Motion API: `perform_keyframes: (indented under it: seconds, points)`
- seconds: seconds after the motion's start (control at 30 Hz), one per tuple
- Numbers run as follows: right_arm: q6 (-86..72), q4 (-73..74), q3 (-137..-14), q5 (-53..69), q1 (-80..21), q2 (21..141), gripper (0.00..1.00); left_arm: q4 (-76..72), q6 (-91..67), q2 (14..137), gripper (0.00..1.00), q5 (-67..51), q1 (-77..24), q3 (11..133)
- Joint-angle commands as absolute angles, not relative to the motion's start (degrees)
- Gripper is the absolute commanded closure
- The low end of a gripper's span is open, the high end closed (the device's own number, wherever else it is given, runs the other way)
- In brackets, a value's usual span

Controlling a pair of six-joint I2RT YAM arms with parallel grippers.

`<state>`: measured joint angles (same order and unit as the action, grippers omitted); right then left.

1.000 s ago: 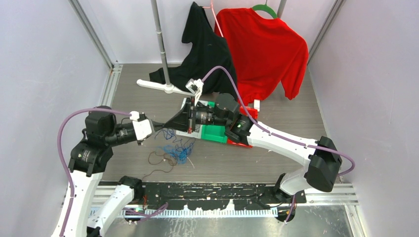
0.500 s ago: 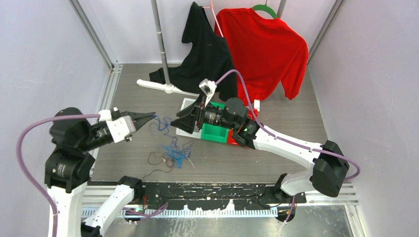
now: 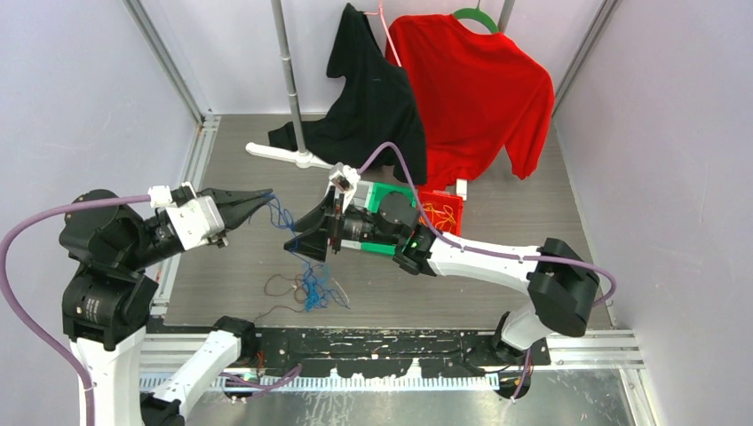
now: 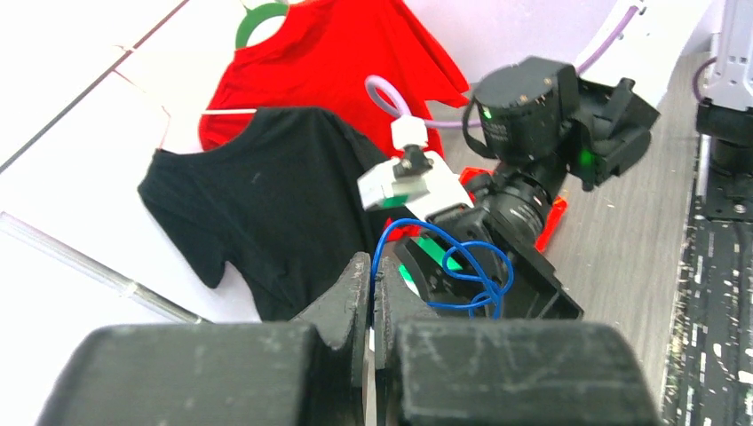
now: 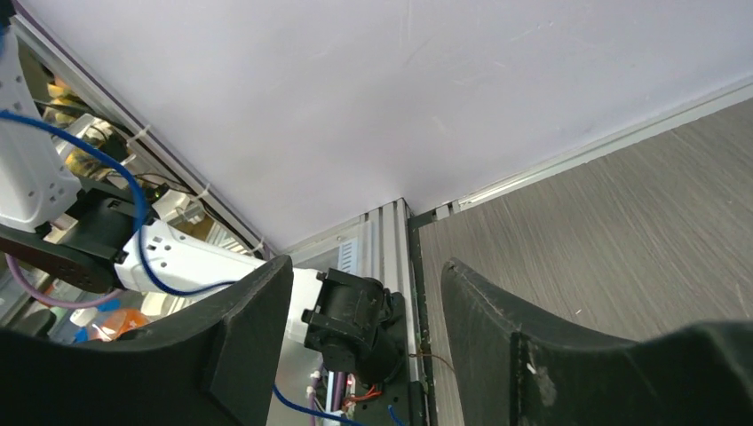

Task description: Untangle the cables

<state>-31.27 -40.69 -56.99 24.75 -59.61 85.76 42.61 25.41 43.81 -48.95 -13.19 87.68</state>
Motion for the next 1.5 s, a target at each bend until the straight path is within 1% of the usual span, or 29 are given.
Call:
perform_keyframes:
  seconds: [0.0,0.17,0.3,0.43,0.53,0.63,0.73,0.87,0.9,0.97,1.07,1.23,1.33,1.47]
  points:
    - [-33.25,-49.53,-57.1,24.11,-61.47,87.0,0.34,35.52,24.07,45.08,1.0,-45.99,-13.01,90.79]
    - [-31.67,-48.45,-55.39,20.32,-62.49,87.17,0.32,30.81,25.61,46.8,1.0,-42.35,-13.0,92.92]
    - [-25.04,-39.61,-52.42,10.64,-62.13,81.48,0.28,29.66,29.12,47.84,1.0,-38.5,-13.0,94.06]
    - [-24.14,-41.79,-47.02,7.26,-60.81,76.62,0.24,28.97,31.01,47.74,1.0,-37.63,-13.01,93.98]
    - [-23.05,-43.28,-46.01,9.92,-60.78,74.86,0.23,28.69,30.74,47.93,1.0,-38.4,-12.94,94.08]
    - [-23.27,-45.86,-46.8,14.27,-60.82,75.54,0.23,28.59,30.66,48.26,1.0,-38.65,-13.0,94.43]
    - [-22.89,-47.21,-48.73,18.02,-61.42,77.44,0.23,28.44,30.87,48.71,1.0,-38.37,-13.0,95.02]
    - [-21.52,-46.81,-52.73,19.84,-62.92,81.8,0.23,28.4,30.85,49.28,1.0,-38.49,-13.01,95.89]
    - [-21.72,-46.75,-53.72,19.44,-62.97,82.94,0.23,28.39,30.88,49.5,1.0,-38.5,-13.01,96.11]
    - [-21.97,-44.84,-56.24,18.16,-62.93,85.86,0.28,28.18,30.87,49.79,1.0,-38.56,-12.98,96.59]
    - [-23.21,-43.44,-58.85,14.86,-62.95,90.17,0.39,27.66,30.3,50.58,1.0,-38.78,-13.0,97.91]
    - [-24.97,-46.75,-56.98,13.47,-62.97,96.27,0.53,26.16,30.15,52.69,1.0,-38.37,-13.0,103.19]
    - [-26.95,-50.91,-53.27,11.89,-63.06,99.3,0.58,24.41,30.05,54.32,1.0,-37.59,-12.94,107.19]
    - [-28.29,-53.51,-50.29,10.32,-64.19,102.8,0.59,19.25,30.32,56.95,1.0,-34.71,-12.97,112.24]
